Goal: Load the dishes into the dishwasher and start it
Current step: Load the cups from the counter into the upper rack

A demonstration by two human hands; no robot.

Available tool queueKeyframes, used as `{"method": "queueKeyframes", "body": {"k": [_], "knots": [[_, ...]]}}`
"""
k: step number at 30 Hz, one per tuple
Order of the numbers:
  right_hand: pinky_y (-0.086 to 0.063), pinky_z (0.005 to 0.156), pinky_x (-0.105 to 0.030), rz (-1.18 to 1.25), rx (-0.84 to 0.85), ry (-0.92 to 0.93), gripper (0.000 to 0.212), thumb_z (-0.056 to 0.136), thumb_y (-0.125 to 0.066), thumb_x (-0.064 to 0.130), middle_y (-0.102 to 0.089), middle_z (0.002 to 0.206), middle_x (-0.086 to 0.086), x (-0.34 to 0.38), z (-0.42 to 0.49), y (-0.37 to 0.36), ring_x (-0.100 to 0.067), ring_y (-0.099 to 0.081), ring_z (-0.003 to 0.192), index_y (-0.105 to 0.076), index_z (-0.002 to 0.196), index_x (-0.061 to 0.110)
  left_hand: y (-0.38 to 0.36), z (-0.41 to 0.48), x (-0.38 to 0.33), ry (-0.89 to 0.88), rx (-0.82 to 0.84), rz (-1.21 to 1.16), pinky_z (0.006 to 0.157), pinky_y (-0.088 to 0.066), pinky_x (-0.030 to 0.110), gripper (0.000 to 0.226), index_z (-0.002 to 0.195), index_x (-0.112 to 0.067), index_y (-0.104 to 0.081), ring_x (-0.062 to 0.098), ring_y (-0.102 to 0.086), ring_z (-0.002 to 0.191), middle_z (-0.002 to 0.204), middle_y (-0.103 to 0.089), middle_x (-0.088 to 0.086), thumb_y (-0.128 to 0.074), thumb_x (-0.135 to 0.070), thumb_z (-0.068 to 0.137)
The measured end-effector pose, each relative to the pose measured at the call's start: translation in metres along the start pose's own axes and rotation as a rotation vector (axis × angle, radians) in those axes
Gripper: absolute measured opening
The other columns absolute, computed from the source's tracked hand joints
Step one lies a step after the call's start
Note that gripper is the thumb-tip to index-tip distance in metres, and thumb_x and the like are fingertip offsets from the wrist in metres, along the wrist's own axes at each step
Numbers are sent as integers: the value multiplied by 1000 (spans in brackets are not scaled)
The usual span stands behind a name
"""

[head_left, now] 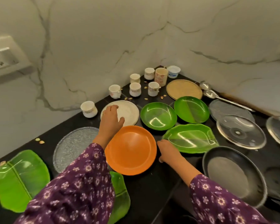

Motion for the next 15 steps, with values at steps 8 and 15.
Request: {"method": "queueKeyframes", "body": {"k": [8,15], "knots": [[-46,81,-29,-86,19,-86,55,61,-84,16,-50,115,-2,-5,19,-4,-20,-51,111,-55,107,15,13,29,104,414,-156,1,103,-36,50,89,142,-1,-22,43,-30,128,144,-23,24,-75,-33,78],[-48,86,-27,-143,-46,-73,38,76,-72,4,-51,117,-2,4,18,1,-17,-51,113,-55,110,13,16,37,153,641,-253,-119,105,-33,48,100,138,2,-23,40,-32,128,138,-31,22,-83,-36,67]]}}
Point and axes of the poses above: each hand's wrist, its own z-axis towards the middle knuckle, its own y-axis out of the back of the hand, x = y × z, the point moved 9 cm from there along z, towards the middle knuckle
